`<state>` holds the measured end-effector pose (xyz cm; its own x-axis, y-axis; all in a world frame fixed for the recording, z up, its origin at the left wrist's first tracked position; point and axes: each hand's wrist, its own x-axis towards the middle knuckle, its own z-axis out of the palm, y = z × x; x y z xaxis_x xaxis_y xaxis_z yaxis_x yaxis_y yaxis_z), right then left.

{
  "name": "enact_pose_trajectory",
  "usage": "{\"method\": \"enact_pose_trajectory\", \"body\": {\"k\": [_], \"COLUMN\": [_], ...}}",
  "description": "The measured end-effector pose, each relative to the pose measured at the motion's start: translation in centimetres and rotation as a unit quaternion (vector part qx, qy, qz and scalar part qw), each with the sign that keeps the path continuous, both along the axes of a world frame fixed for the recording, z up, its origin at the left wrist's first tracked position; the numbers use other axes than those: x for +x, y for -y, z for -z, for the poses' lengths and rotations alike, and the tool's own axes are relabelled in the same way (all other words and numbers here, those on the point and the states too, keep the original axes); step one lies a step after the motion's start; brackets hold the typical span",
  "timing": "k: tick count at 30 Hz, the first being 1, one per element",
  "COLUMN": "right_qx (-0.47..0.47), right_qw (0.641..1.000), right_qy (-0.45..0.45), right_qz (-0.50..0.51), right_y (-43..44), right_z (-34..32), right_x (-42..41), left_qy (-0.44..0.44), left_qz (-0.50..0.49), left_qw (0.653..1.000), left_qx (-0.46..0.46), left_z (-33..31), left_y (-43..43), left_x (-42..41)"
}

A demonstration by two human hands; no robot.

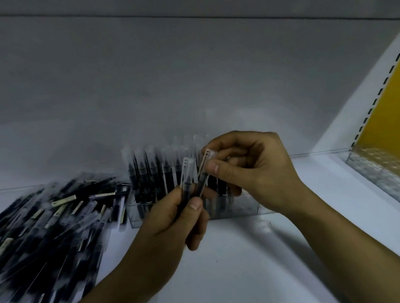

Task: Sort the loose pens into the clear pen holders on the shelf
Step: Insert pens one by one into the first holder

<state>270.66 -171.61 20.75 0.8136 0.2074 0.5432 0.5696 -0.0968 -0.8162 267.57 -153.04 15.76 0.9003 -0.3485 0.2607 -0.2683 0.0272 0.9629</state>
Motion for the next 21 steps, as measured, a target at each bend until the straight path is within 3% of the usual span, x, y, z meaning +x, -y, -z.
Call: {"method": "enact_pose_trajectory", "body": {"k": [11,16,21], "right_qx": [0.213,0.159,0.039], "right_qw": [0.971,0.956,0.946], "right_qy": [-0.012,0.081,0.141], "right_qz": [0.106,0.234,0.29], "right_y": [2.5,2.9,2.7], "right_z": [-1.3,-1.4,-0.8], "right_x": [1.5,1.7,1.6], "left_qy": [-0.039,-0.096,-0.099], "left_qz": [0.032,0.036,0.012], "left_qw": [0.998,0.994,0.994], "left_qx": [-0.026,-0.048,-0.039], "left_z": [0.4,0.7,0.9], "left_y": [-0.1,0.0,-0.1], "left_x": [0.2,1.3,1.8]}}
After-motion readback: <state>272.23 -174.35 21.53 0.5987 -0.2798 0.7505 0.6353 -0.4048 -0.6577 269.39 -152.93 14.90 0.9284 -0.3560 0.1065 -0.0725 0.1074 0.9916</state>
